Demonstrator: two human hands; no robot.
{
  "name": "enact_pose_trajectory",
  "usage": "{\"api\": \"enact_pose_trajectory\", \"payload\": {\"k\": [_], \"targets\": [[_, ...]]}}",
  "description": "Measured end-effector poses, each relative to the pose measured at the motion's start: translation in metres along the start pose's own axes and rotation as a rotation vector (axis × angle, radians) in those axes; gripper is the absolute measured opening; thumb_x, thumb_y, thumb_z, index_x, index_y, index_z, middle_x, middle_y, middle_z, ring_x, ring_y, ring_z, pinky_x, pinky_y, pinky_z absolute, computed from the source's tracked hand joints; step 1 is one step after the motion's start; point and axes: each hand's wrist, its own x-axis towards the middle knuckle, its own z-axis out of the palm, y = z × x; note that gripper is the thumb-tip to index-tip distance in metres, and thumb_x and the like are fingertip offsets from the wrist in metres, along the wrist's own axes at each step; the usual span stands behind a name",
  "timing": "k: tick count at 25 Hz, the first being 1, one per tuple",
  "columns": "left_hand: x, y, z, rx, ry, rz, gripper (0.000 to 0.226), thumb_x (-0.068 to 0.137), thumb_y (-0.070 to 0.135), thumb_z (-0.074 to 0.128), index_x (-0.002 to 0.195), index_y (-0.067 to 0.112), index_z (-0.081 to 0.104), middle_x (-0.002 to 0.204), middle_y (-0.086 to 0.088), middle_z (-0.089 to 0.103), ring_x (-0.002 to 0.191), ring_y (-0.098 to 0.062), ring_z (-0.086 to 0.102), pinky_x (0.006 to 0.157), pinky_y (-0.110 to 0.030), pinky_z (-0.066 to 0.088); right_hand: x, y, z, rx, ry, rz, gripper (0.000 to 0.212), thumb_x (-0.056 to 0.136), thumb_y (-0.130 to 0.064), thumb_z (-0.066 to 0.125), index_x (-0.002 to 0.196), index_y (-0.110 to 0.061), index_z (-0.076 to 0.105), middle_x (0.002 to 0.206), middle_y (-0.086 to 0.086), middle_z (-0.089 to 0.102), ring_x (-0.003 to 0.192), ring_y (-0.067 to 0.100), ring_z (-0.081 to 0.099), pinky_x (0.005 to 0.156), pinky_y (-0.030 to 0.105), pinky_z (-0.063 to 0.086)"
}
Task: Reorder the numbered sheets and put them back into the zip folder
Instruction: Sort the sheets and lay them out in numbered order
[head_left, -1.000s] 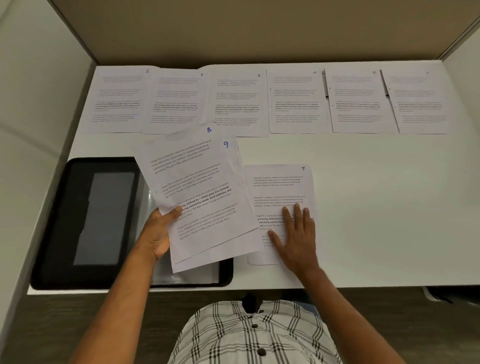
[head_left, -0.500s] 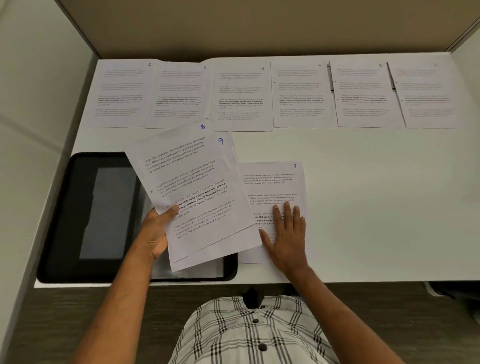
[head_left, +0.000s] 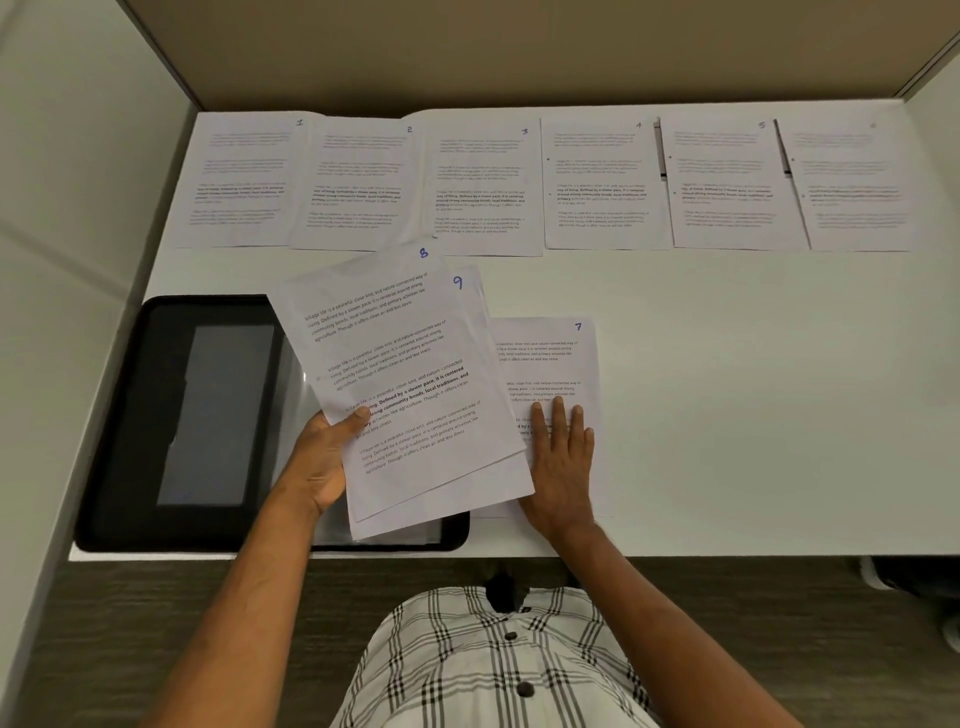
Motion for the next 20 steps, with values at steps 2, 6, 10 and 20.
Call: {"api": "enact_pose_trajectory", "payload": {"k": [2, 6, 10, 20], "targets": [[-0.002, -0.001, 0.005, -0.001, 0.0, 0.002, 0.039, 0.098, 0.006, 0.06, 0.136, 0.013, 0.06, 0.125, -0.011, 0.072, 0.113, -0.031, 0.07, 0.086, -0.048, 0.061, 0.001, 0.002, 0.0, 0.017, -0.017, -0.018, 0.098, 0.096, -0.067, 0.048, 0.167, -0.008, 0.014, 0.174, 0.02, 0.0, 0.16, 0.043, -0.008, 0.127, 0.06, -0.002], [-0.005, -0.001, 0.014, -0.01, -0.014, -0.001, 0.032, 0.098, 0.005, 0.059, 0.128, 0.016, 0.065, 0.12, -0.009, 0.074, 0.107, -0.028, 0.072, 0.08, -0.043, 0.063, 0.003, 0.006, -0.011, 0.238, 0.028, 0.018, 0.073, 0.105, -0.041, 0.058, 0.164, -0.009, 0.027, 0.174, 0.017, 0.01, 0.162, 0.036, 0.004, 0.13, 0.053, 0.006], [-0.005, -0.007, 0.024, 0.011, -0.077, -0.019, 0.032, 0.097, 0.007, 0.06, 0.127, 0.016, 0.065, 0.123, -0.011, 0.073, 0.111, -0.03, 0.071, 0.087, -0.046, 0.061, 0.021, -0.006, -0.066, 0.776, 0.115, 0.283, 0.025, 0.113, -0.027, 0.044, 0.13, -0.019, 0.061, 0.136, 0.0, 0.061, 0.123, 0.015, 0.061, 0.107, 0.043, 0.053], [-0.001, -0.03, 0.079, 0.002, -0.148, -0.032, 0.03, 0.096, 0.002, 0.061, 0.123, 0.012, 0.067, 0.122, -0.011, 0.073, 0.111, -0.029, 0.071, 0.085, -0.042, 0.062, 0.038, -0.009, -0.118, 0.838, -0.016, 0.495, 0.029, 0.096, -0.035, 0.075, 0.107, -0.017, 0.055, 0.108, -0.005, 0.068, 0.093, 0.011, 0.069, 0.07, 0.02, 0.054]]}}
